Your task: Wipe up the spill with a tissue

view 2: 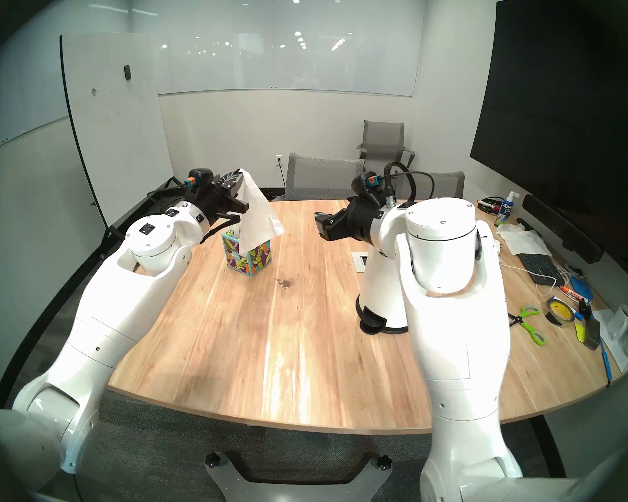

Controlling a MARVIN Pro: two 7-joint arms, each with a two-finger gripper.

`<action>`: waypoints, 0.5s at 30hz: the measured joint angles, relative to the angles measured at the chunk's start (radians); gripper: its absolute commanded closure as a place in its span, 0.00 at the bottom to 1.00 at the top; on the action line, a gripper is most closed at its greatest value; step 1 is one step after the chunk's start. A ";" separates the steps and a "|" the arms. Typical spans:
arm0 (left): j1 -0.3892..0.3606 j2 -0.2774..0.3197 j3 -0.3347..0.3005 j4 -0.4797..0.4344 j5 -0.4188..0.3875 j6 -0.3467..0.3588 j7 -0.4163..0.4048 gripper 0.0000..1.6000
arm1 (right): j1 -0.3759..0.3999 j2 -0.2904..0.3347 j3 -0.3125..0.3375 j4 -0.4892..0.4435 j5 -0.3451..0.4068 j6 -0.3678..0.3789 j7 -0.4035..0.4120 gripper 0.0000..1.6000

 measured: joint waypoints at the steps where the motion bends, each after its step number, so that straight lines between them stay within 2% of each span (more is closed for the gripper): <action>1: 0.003 0.009 -0.006 -0.021 -0.008 0.005 -0.011 1.00 | 0.000 0.000 0.000 0.000 0.000 0.000 0.000 0.00; 3: 0.008 0.018 -0.008 -0.039 -0.012 0.018 -0.019 1.00 | 0.000 0.000 0.000 0.000 0.000 0.000 0.000 0.00; 8: 0.049 0.059 0.017 -0.087 -0.016 0.107 -0.041 1.00 | 0.000 0.000 0.000 0.000 0.000 0.000 0.000 0.00; 15: 0.139 0.094 0.093 -0.093 0.003 0.244 -0.048 1.00 | 0.000 0.000 0.000 0.000 0.000 0.000 0.000 0.00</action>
